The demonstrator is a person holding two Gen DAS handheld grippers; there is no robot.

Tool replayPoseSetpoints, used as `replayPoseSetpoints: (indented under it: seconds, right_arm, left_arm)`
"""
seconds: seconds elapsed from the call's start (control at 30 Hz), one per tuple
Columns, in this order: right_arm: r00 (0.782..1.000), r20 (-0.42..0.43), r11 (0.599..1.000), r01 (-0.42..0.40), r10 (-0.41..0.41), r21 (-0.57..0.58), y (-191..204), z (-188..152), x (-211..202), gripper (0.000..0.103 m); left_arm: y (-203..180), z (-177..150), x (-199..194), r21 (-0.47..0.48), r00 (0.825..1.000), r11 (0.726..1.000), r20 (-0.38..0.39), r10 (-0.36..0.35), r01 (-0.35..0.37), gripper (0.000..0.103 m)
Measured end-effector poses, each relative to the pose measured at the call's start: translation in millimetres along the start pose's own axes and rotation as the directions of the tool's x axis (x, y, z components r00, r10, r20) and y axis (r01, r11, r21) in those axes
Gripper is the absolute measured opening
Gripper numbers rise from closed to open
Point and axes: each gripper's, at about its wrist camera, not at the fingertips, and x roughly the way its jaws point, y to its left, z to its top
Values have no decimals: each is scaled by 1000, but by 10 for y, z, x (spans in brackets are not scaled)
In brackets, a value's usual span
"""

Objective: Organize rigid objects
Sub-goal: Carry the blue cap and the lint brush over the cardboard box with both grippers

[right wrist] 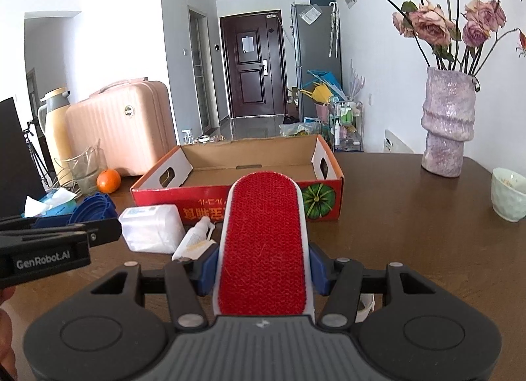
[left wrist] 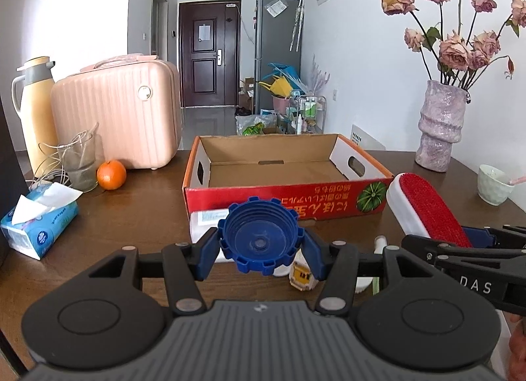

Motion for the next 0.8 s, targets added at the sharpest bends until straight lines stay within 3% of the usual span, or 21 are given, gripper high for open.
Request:
replayPoseSetpoints:
  seconds: [0.8]
  right_arm:
    - [1000, 9, 1000, 2, -2, 4, 1, 527, 558, 55]
  left_arm:
    - [25, 570, 586, -71, 999, 997, 26, 32, -31, 55]
